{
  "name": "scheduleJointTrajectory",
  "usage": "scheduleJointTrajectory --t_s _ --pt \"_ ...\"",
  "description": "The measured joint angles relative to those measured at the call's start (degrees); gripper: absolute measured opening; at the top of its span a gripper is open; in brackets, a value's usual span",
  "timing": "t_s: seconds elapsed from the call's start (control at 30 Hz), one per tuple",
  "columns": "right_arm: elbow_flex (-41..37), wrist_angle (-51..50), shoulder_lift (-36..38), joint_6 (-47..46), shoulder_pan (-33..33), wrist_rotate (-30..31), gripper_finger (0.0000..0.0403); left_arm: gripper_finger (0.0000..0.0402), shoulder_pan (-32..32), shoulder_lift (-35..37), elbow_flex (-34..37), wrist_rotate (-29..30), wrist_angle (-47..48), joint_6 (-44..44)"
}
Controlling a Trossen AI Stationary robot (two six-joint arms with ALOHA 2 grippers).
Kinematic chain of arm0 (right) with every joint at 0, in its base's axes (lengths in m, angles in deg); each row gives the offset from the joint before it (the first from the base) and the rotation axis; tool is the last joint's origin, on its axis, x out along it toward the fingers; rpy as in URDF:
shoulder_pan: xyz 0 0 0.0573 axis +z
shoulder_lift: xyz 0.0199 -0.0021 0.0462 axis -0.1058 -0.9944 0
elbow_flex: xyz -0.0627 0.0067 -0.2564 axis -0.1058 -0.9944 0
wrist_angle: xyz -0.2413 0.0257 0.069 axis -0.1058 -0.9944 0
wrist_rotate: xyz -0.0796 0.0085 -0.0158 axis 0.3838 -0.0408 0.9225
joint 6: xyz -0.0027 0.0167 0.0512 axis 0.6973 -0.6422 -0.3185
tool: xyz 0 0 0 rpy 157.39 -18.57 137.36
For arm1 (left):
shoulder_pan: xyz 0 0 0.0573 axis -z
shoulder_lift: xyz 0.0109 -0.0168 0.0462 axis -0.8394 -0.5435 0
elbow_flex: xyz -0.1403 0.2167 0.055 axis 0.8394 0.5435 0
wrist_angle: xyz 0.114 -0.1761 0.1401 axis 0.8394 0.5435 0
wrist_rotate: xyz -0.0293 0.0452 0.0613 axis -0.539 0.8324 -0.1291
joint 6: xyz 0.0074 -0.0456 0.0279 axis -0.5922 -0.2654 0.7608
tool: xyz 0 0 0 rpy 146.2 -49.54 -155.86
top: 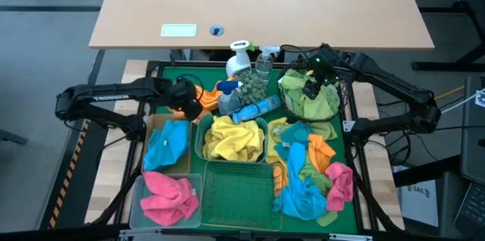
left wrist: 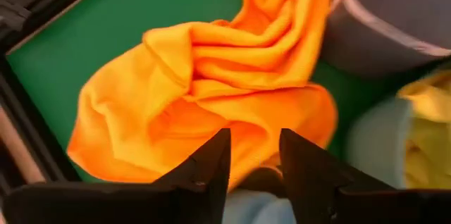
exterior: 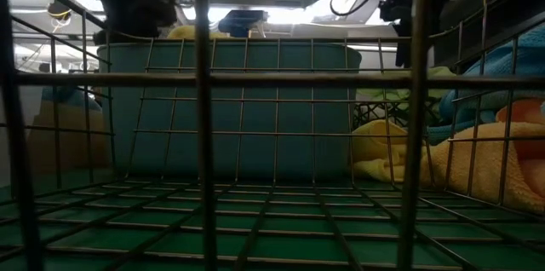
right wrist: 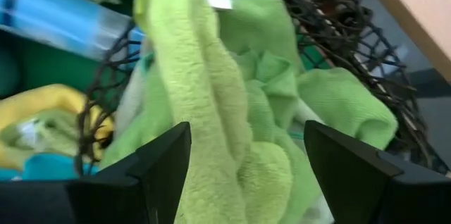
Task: Sort microfiber towel by color & place in baskets
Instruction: Put the orange microfiber towel into the gold wire basket
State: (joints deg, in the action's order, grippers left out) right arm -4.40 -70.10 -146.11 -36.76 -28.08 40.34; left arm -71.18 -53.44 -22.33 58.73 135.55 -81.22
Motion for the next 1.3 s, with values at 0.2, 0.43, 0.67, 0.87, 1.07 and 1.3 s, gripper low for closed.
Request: scheduleJointTrajectory --t_s 0.2,0.43,0.67,0.87,1.07,1.3 --pt "0.0 0.0 3.11 0.22 0.01 -6.15 0.0276 0.0156 -5.65 -4.63 0.0 0.27 -5.16 7.97" --pt "0.0 0.02 7.4 -0.22 0.06 -15.05 0.0276 0.0163 -11.13 -9.35 0.0 3.36 -12.49 19.93" --pt "0.0 0.02 10.98 -0.35 0.06 -20.59 0.0276 0.0163 -14.3 -16.19 0.0 2.55 -15.11 27.08" --pt "0.0 0.03 13.31 -0.38 0.06 -24.26 0.0276 0.0163 -15.66 -21.78 0.0 3.1 -15.92 33.5" --pt "0.0 0.04 13.84 -0.38 0.06 -24.52 0.0276 0.0163 -17.16 -25.34 0.0 3.16 -18.07 37.3" --pt "0.0 0.03 13.84 -0.37 0.06 -24.52 0.0276 0.0105 -17.56 -25.86 0.0 3.16 -17.36 37.27"
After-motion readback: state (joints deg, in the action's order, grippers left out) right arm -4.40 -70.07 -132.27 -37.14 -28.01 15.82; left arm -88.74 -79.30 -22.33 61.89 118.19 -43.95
